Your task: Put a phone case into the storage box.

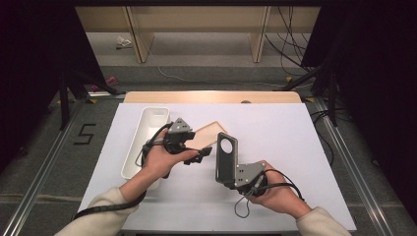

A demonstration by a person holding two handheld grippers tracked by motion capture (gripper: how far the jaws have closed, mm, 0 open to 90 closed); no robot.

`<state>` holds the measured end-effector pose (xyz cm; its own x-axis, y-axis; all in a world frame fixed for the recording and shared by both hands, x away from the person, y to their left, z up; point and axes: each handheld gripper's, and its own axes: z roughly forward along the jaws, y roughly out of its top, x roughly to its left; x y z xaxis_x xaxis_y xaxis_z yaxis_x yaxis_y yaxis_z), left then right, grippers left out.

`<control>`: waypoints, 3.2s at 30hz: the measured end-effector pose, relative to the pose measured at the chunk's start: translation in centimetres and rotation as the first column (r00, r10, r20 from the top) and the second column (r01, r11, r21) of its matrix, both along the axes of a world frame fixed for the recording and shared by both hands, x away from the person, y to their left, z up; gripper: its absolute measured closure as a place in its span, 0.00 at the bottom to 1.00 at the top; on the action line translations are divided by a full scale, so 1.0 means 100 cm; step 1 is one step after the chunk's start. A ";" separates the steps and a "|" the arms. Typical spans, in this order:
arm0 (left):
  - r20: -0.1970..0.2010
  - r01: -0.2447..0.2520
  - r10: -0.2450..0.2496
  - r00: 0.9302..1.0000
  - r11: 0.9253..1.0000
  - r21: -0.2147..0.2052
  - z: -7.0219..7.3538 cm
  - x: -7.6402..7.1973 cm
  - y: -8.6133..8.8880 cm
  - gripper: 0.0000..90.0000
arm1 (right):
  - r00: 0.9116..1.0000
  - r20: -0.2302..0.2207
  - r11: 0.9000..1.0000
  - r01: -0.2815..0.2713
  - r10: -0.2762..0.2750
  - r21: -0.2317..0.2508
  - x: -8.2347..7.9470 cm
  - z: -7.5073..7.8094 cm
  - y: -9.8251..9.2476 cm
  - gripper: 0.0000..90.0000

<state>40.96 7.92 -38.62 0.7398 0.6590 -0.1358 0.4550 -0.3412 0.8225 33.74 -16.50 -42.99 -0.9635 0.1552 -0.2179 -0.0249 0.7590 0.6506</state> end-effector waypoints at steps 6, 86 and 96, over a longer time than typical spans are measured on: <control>-0.065 -0.009 0.010 0.998 1.000 0.015 0.002 0.020 -0.018 0.24 | 1.000 0.008 1.000 -0.004 0.004 0.004 -0.001 0.001 0.002 0.99; 0.124 -0.011 0.042 0.991 0.971 -0.238 0.033 0.018 0.025 0.91 | 0.910 -0.172 0.852 0.413 -0.376 0.323 0.021 0.007 -0.038 0.25; 0.162 0.001 0.042 0.986 0.967 -0.254 0.045 0.019 0.043 0.91 | 0.901 -0.186 0.838 0.433 -0.392 0.332 0.020 0.006 -0.044 0.25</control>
